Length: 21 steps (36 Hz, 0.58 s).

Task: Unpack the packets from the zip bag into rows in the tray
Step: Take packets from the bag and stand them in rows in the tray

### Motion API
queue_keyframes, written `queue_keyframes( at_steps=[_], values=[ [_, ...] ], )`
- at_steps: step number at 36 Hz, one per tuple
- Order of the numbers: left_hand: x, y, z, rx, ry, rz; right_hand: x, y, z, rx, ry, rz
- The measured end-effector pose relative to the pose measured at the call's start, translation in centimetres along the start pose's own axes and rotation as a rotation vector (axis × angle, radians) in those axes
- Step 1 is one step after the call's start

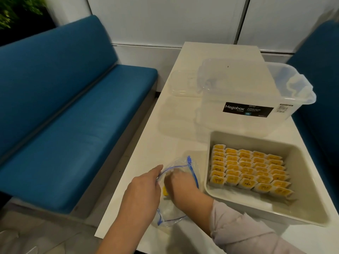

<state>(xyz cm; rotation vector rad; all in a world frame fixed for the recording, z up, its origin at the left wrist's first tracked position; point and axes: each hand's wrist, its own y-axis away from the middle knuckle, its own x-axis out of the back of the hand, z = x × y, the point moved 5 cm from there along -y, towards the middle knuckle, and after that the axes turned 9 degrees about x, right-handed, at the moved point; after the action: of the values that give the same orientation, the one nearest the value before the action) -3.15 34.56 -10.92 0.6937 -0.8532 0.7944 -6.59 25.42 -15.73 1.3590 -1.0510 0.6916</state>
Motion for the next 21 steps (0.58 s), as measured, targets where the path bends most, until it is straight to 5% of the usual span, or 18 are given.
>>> queue_keyframes(
  at_steps=[8, 12, 21],
  values=[
    [-0.17, -0.03, 0.17, -0.003, -0.001, -0.005, 0.43, 0.39, 0.10, -0.028, -0.093, 0.024],
    [-0.35, -0.26, 0.18, 0.008, -0.007, -0.003, -0.21, -0.38, 0.47, -0.043, -0.064, -0.122],
    [-0.35, -0.11, 0.35, -0.006, 0.004, 0.002, -0.04, 0.16, 0.72, -0.047, -0.132, 0.036]
  ],
)
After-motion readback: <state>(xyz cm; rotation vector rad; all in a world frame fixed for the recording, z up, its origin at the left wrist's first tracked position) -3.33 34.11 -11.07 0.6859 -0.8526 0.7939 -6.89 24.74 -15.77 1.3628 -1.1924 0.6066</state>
